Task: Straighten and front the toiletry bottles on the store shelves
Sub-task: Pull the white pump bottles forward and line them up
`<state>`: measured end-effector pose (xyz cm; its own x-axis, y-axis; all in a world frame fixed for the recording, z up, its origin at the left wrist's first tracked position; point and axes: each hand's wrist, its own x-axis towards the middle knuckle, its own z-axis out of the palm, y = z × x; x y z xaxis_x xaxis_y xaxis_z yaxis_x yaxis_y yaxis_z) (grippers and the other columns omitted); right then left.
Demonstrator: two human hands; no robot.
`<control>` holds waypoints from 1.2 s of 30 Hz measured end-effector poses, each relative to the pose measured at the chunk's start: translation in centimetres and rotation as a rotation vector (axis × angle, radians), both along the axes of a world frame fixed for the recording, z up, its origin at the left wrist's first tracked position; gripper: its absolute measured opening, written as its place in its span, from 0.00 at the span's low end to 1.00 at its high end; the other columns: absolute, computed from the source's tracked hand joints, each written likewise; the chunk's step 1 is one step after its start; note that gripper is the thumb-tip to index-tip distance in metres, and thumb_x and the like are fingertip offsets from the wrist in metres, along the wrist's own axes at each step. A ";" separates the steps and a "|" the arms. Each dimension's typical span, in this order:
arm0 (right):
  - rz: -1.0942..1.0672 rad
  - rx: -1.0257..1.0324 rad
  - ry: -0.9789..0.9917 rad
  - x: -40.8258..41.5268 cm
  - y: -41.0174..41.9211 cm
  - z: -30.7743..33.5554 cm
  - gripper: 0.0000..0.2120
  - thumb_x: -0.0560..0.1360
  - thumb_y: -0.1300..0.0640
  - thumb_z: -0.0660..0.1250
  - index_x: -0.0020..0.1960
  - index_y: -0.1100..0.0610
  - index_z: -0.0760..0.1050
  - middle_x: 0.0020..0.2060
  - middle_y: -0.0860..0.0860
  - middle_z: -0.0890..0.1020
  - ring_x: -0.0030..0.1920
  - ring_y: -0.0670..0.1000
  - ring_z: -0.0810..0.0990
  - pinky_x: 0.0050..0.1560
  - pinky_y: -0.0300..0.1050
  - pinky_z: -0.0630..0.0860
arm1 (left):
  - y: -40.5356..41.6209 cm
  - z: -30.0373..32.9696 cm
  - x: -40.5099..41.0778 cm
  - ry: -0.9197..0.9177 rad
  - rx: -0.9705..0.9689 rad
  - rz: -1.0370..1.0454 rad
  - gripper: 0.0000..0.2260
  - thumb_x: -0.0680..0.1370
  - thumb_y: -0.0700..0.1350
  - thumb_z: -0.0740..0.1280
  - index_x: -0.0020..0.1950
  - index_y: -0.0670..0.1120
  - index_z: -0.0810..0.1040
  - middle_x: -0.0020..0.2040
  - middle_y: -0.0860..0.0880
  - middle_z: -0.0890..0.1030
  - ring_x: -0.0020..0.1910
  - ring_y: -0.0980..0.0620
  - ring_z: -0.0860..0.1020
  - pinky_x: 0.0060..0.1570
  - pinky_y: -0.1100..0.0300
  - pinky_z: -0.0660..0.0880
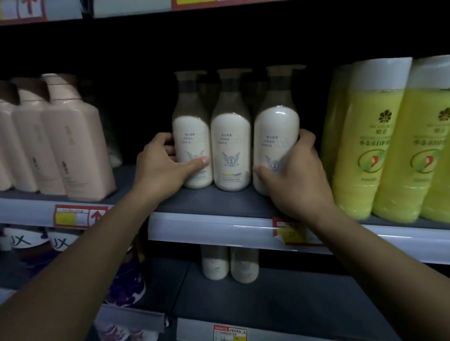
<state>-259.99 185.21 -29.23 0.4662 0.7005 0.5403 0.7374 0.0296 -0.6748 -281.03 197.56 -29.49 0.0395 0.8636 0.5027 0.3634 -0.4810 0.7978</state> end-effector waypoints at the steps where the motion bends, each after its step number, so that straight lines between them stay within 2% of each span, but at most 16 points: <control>1: -0.003 -0.001 -0.001 -0.1 -0.2 0.0 0.38 0.71 0.46 0.77 0.72 0.56 0.60 0.66 0.59 0.75 0.63 0.64 0.78 0.58 0.59 0.78 | -0.2 0.0 -0.2 -0.006 0.000 0.000 0.35 0.63 0.53 0.86 0.66 0.50 0.76 0.55 0.53 0.84 0.51 0.55 0.85 0.57 0.50 0.83; 5: -0.004 0.007 -0.019 -0.4 -1.4 0.0 0.36 0.71 0.45 0.76 0.71 0.54 0.61 0.66 0.57 0.77 0.62 0.63 0.79 0.56 0.57 0.78 | -1.8 0.1 -1.0 0.022 0.026 0.009 0.37 0.62 0.55 0.86 0.68 0.49 0.77 0.56 0.53 0.85 0.51 0.58 0.85 0.55 0.53 0.83; 10: 0.028 0.068 -0.105 -1.3 -3.2 -0.3 0.38 0.72 0.45 0.76 0.74 0.50 0.60 0.67 0.52 0.76 0.64 0.59 0.78 0.55 0.51 0.74 | -4.8 0.2 -1.8 0.030 0.129 0.032 0.36 0.64 0.53 0.85 0.68 0.48 0.76 0.56 0.56 0.82 0.50 0.67 0.79 0.50 0.67 0.77; 13: 0.041 0.118 -0.156 -2.2 -4.4 -0.1 0.40 0.72 0.45 0.76 0.76 0.49 0.59 0.68 0.51 0.76 0.65 0.58 0.77 0.56 0.51 0.74 | -6.4 0.5 -2.4 -0.006 0.181 0.043 0.36 0.64 0.54 0.85 0.68 0.48 0.76 0.58 0.55 0.83 0.53 0.66 0.80 0.55 0.62 0.80; 17: 0.074 0.206 -0.188 -3.0 -6.2 0.5 0.41 0.72 0.45 0.77 0.77 0.48 0.59 0.68 0.48 0.75 0.65 0.55 0.77 0.58 0.53 0.77 | -8.9 1.1 -3.2 -0.099 0.225 0.027 0.33 0.66 0.49 0.84 0.68 0.49 0.76 0.55 0.61 0.80 0.52 0.73 0.78 0.50 0.73 0.78; 20: 0.093 0.250 -0.191 -3.7 -7.6 0.8 0.41 0.72 0.45 0.77 0.77 0.50 0.59 0.68 0.48 0.75 0.66 0.54 0.77 0.59 0.55 0.78 | -10.9 1.4 -4.1 -0.157 0.252 0.024 0.34 0.66 0.50 0.85 0.69 0.50 0.76 0.58 0.59 0.82 0.56 0.66 0.81 0.52 0.66 0.81; 23: 0.124 0.282 -0.161 -4.5 -9.1 0.6 0.42 0.71 0.43 0.77 0.77 0.48 0.59 0.68 0.47 0.76 0.65 0.53 0.78 0.59 0.55 0.78 | -12.9 1.3 -5.0 -0.161 0.255 0.002 0.35 0.65 0.51 0.84 0.70 0.51 0.76 0.61 0.57 0.83 0.59 0.63 0.81 0.53 0.64 0.82; 26: 0.164 0.282 -0.151 -5.0 -10.5 -0.3 0.42 0.71 0.42 0.77 0.77 0.47 0.59 0.68 0.46 0.76 0.65 0.51 0.78 0.58 0.55 0.79 | -14.8 0.9 -5.6 -0.171 0.232 -0.042 0.34 0.65 0.50 0.85 0.69 0.50 0.77 0.59 0.57 0.83 0.58 0.63 0.81 0.53 0.63 0.82; 30: 0.205 0.250 -0.150 -5.8 -12.1 -2.1 0.41 0.70 0.41 0.78 0.75 0.45 0.60 0.66 0.45 0.77 0.64 0.49 0.79 0.55 0.48 0.78 | -16.7 -0.9 -5.9 -0.164 0.173 -0.067 0.34 0.64 0.47 0.86 0.68 0.48 0.78 0.58 0.56 0.84 0.56 0.65 0.82 0.52 0.65 0.82; 36: 0.277 0.177 -0.105 -6.3 -13.9 -6.5 0.40 0.69 0.41 0.79 0.73 0.42 0.60 0.65 0.42 0.77 0.64 0.47 0.79 0.56 0.51 0.80 | -18.6 -5.6 -6.4 -0.109 0.072 -0.080 0.33 0.63 0.45 0.86 0.65 0.49 0.78 0.55 0.55 0.85 0.55 0.61 0.83 0.52 0.58 0.84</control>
<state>-266.32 171.33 -35.74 0.2069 0.6836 0.7000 0.7503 0.3482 -0.5619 -287.40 178.91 -35.04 0.0481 0.8215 0.5681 0.2347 -0.5622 0.7930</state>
